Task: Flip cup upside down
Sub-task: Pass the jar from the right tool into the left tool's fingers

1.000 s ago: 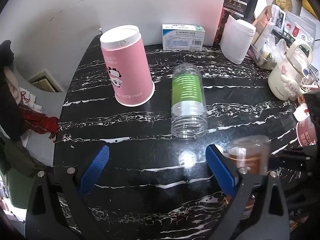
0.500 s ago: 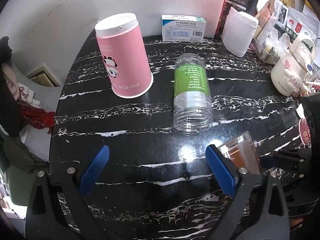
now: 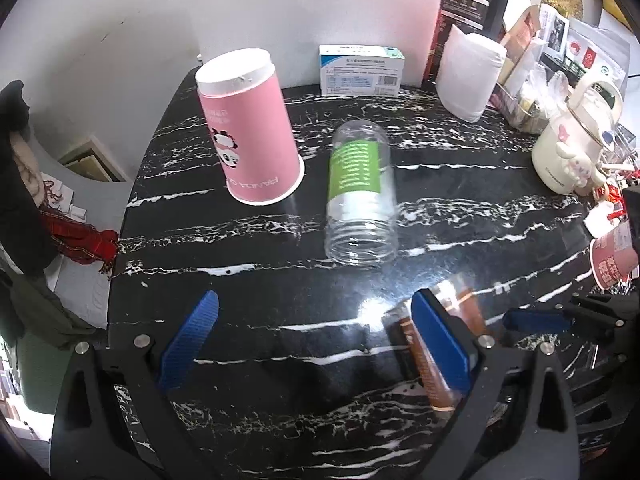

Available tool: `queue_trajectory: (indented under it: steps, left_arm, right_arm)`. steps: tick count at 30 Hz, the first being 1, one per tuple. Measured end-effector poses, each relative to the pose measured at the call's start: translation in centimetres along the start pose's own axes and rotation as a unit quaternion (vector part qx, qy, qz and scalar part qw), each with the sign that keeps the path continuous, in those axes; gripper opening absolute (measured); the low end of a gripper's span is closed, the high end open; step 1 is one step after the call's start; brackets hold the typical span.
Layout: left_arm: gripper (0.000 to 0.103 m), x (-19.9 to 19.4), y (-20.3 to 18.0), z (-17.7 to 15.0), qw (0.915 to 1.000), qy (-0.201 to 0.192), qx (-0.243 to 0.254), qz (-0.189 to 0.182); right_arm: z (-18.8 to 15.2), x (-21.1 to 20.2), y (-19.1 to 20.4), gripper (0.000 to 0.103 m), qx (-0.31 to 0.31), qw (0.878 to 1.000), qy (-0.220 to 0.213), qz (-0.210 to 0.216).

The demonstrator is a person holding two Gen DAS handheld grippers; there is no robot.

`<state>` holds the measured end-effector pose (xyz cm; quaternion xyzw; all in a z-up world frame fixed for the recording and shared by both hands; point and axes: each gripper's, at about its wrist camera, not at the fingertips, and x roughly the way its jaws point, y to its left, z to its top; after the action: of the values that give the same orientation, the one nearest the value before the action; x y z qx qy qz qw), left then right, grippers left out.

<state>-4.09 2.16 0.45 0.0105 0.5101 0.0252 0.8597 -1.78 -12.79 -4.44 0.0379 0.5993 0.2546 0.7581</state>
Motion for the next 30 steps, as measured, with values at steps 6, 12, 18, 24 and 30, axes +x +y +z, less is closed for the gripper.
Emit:
queue_trajectory:
  steps: [6,12,18,24,30]
  left_arm:
    - [0.097,-0.3,-1.7,-0.7,0.9999,0.013,0.0,-0.01]
    - [0.097,-0.1,-3.9,-1.4,0.9993,0.024,0.004,-0.028]
    - [0.097,0.4,-6.4,-1.7,0.9979,0.036,0.014,-0.052]
    - [0.097,1.4,-8.3,-1.2,0.996,0.05,0.007,-0.073]
    - [0.097,2.9,-9.6,-0.9,0.9943,0.076,0.006,-0.075]
  right_arm:
    - [-2.1,-3.0,-1.7,0.068,0.004,1.0,-0.024,-0.014]
    - [-3.8,-4.5,-3.5,0.068,0.016,0.999,-0.029,-0.032]
    - [-5.3,-5.3,-5.0,0.068,0.024,0.999,-0.027,-0.035]
    - [-5.8,-5.7,-6.4,0.068,0.039,0.998,-0.032,-0.041]
    - [-6.4,-5.7,-8.5,0.068,0.07,0.996,-0.035,-0.038]
